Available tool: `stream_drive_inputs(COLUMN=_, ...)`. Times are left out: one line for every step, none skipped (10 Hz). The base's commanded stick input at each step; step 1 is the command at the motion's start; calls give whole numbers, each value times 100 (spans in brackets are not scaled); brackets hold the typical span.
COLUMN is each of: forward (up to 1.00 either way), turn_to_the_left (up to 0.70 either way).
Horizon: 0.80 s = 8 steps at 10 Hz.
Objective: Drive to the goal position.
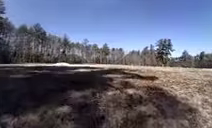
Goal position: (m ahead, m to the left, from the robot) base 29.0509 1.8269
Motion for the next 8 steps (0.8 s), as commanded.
stream_drive_inputs(forward=70, turn_to_the_left=0)
stream_drive_inputs(forward=70, turn_to_the_left=0)
stream_drive_inputs(forward=70, turn_to_the_left=0)
stream_drive_inputs(forward=70, turn_to_the_left=0)
stream_drive_inputs(forward=70, turn_to_the_left=0)
stream_drive_inputs(forward=70, turn_to_the_left=0)
stream_drive_inputs(forward=70, turn_to_the_left=0)
stream_drive_inputs(forward=70, turn_to_the_left=0)
